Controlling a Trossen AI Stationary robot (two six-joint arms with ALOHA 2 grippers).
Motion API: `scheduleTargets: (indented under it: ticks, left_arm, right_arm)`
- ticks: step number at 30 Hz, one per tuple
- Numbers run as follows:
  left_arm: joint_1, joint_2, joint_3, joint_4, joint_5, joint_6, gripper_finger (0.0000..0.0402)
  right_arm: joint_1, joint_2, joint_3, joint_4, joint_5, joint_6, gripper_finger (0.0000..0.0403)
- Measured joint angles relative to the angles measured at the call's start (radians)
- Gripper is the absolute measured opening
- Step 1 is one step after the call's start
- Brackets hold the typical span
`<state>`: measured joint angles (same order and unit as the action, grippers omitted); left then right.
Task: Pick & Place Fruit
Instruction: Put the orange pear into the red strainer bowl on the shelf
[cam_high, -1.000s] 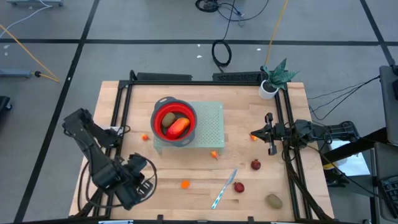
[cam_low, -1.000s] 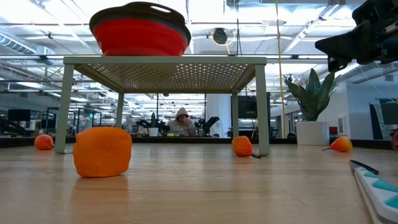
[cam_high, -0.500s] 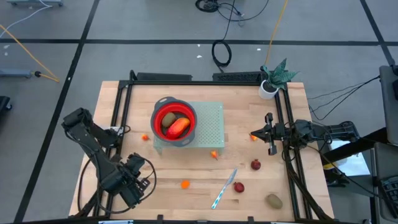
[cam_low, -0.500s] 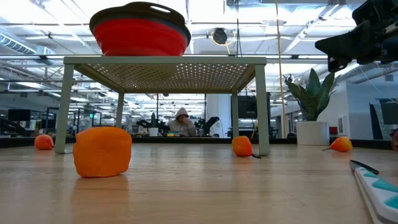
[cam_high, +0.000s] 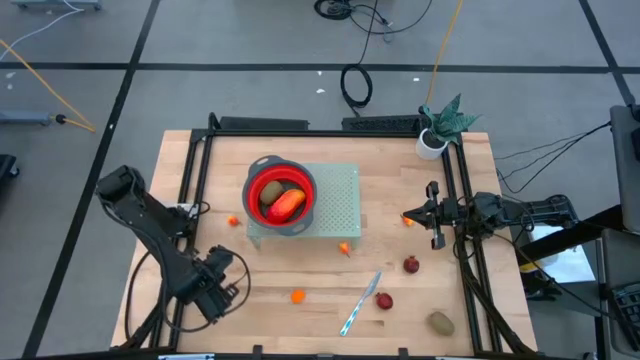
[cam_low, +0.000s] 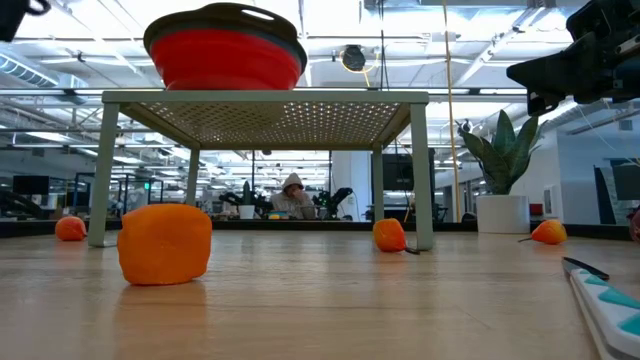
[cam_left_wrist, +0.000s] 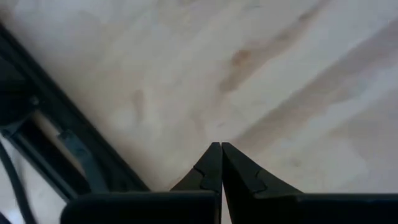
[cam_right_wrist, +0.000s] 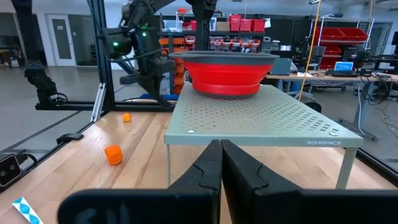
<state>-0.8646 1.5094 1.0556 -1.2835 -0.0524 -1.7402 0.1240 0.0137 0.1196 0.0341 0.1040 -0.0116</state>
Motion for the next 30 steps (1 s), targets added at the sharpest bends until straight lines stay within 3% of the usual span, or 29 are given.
scheduleTargets:
  ticks: [6, 13, 17, 23, 30]
  left_arm:
    - [0.000, -0.115, -0.104, 0.005, -0.041, -0.111, 0.0009]
    - [0.001, -0.260, -0.157, 0.006, -0.224, -0.297, 0.0006]
    - [0.001, -0.321, -0.181, 0.005, -0.267, -0.404, 0.0007]
    - [0.003, -0.360, -0.190, 0.003, -0.345, -0.538, 0.0008]
    - [0.085, -0.359, -0.190, -0.006, -0.352, -0.546, 0.0003]
  right_arm:
    - [0.000, 0.000, 0.000, 0.000, 0.000, 0.000, 0.0000]
    - [0.000, 0.000, 0.000, 0.000, 0.000, 0.000, 0.0000]
    - [0.000, 0.000, 0.000, 0.000, 0.000, 0.000, 0.0000]
    - [0.000, 0.000, 0.000, 0.000, 0.000, 0.000, 0.0000]
    - [0.000, 0.000, 0.000, 0.000, 0.000, 0.000, 0.0000]
